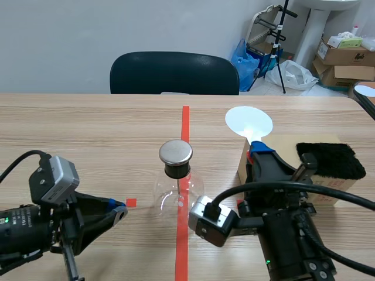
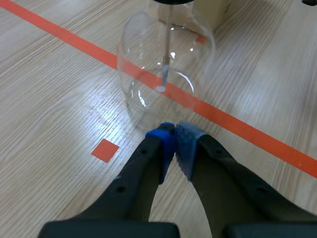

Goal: Do the electroscope experiment

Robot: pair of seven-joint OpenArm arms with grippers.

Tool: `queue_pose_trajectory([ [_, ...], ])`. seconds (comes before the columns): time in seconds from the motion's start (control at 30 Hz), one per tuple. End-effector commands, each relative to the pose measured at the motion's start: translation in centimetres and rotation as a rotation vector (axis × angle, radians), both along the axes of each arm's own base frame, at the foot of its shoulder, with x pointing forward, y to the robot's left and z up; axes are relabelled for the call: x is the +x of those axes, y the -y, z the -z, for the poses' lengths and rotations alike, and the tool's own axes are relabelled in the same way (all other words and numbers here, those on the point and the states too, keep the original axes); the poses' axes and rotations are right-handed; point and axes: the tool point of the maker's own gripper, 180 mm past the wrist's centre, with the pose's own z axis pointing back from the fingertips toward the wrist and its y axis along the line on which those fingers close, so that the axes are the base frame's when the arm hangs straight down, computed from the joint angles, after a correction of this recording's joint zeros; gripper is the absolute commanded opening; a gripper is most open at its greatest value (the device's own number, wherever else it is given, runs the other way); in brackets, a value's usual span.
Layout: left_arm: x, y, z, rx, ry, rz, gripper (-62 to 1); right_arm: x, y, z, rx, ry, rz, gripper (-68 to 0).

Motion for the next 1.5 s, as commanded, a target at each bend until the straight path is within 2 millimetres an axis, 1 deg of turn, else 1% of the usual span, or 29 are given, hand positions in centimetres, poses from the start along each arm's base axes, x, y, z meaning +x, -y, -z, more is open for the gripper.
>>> queue_pose_trajectory([
  [0.0, 0.7, 0.9, -1.1, -0.045, 0.029, 0.007, -58.2, 0.4, 0.0, -1.8, 0.012, 0.073, -0.012, -66.5],
  [0.1, 1.2, 1.7, -0.6, -0.052, 0.017, 0.019, -58.2, 0.3, -0.5, -1.4, 0.003, 0.05, -0.032, -66.5],
  [0.2, 1.8, 2.1, 0.0, -0.054, 0.008, 0.019, -58.2, 0.1, -0.8, -1.2, 0.0, 0.04, -0.046, -66.5],
  [0.4, 2.7, 2.1, 0.4, -0.061, 0.003, -0.002, -58.2, 0.0, -1.2, -1.1, 0.0, 0.033, -0.059, -66.5],
  [0.67, 2.9, 2.0, 0.1, -0.075, 0.014, -0.005, -58.2, 0.0, -1.4, -0.2, -0.019, -0.011, -0.069, -66.5],
  [1.2, 3.0, 2.0, 0.1, -0.073, 0.017, -0.003, -58.1, -0.7, -1.8, 0.2, -0.021, -0.027, -0.089, -66.5],
  [1.47, 3.0, 2.0, 0.1, -0.072, 0.018, -0.004, -58.1, -0.6, -1.8, -0.1, -0.016, -0.018, -0.087, -66.5],
])
